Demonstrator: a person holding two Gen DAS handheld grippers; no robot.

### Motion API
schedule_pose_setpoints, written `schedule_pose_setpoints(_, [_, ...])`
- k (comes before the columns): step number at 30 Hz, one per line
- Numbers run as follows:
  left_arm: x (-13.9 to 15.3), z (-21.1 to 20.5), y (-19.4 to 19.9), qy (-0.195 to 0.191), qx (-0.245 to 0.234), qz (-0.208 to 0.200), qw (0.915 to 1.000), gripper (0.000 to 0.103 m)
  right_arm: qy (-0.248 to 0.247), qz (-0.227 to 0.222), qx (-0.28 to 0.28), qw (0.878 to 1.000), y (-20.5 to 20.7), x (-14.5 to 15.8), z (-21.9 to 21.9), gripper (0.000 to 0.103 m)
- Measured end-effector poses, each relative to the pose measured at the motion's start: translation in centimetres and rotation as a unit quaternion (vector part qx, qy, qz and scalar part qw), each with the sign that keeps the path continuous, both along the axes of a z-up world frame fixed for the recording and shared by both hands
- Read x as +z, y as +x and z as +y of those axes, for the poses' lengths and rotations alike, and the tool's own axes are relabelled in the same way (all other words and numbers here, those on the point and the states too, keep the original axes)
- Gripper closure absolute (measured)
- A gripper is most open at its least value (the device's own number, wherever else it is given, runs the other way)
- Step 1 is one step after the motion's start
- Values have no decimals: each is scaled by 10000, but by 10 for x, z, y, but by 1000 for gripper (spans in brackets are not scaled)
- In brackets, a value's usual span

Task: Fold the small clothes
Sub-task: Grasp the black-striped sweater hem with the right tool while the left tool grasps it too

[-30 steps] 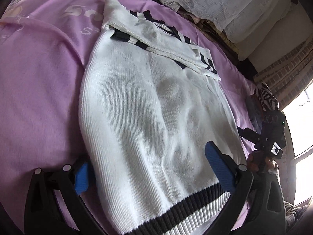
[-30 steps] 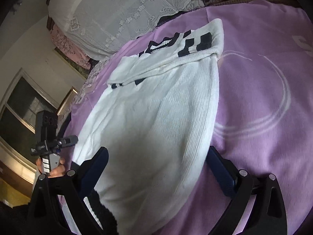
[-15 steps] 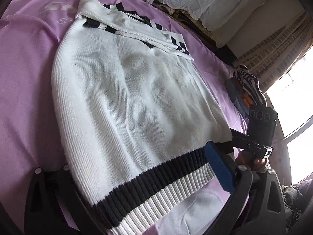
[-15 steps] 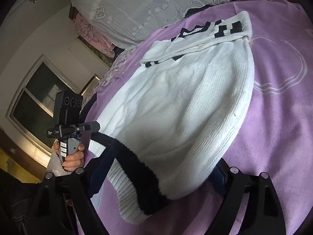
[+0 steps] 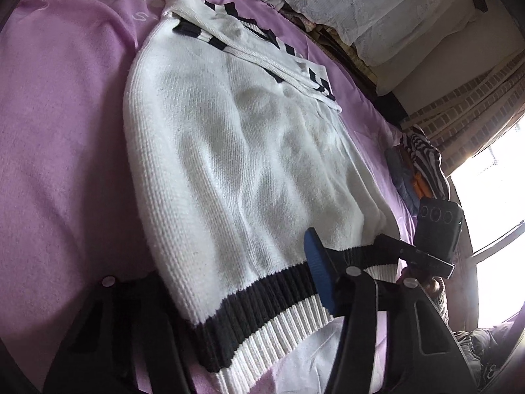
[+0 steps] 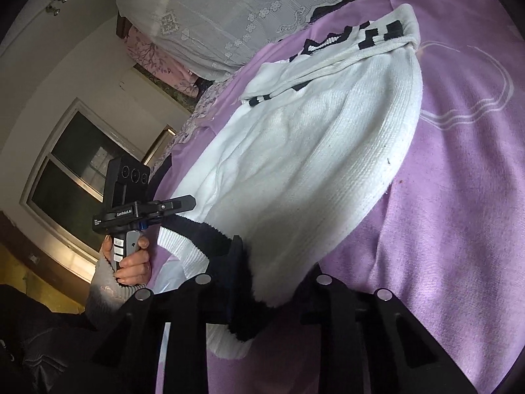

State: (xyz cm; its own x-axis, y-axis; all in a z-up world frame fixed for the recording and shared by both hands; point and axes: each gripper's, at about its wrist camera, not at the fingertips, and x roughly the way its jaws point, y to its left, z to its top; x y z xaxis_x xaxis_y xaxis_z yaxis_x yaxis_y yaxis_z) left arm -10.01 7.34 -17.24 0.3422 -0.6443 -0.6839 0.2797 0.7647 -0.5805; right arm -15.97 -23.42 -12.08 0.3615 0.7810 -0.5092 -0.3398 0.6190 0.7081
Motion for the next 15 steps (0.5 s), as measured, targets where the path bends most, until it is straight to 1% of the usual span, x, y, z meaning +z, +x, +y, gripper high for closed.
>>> schedule_pose_setpoints(2, [0, -2, 0, 87, 64, -22, 9999, 61, -46, -209, -124, 9997, -2, 8, -1, 87])
schedule_pose_setpoints(3, [-1, -2, 0, 108, 95, -11, 9999, 74, -46, -337, -184, 9993, -4, 14, -3, 88])
schedule_pose_setpoints(4, [-2, -3, 0, 125, 125, 6, 9998, 85, -13, -445, -260, 9987, -6, 20, -5, 89])
schedule_pose_setpoints(6, [-2, -4, -2, 143, 143, -15, 9998, 92, 92, -544, -461, 9974, -8, 29, -12, 90])
schedule_pose_setpoints(7, [0, -4, -5, 110, 131, -51, 9998, 94, 162, -552, -564, 9968, -10, 32, -17, 90])
schedule_pose_setpoints(9, [4, -8, -12, 44, 54, -139, 9999, 95, 285, -524, -627, 9962, -14, 36, -24, 91])
schedule_pose_setpoints(12, [6, -14, -24, 114, -22, -267, 9996, 95, 226, -384, -593, 9972, -18, 31, -27, 91])
schedule_pose_setpoints(13, [3, -12, -24, 98, 10, -216, 9997, 95, 221, -218, -579, 9978, -17, 24, -28, 91])
schedule_pose_setpoints(14, [-1, -9, -20, 26, 58, -86, 9999, 95, 229, 41, -570, 9981, -13, 13, -28, 91])
schedule_pose_setpoints(15, [-4, -5, -17, -59, 90, 35, 9999, 95, 207, 207, -621, 9976, -12, 4, -28, 87])
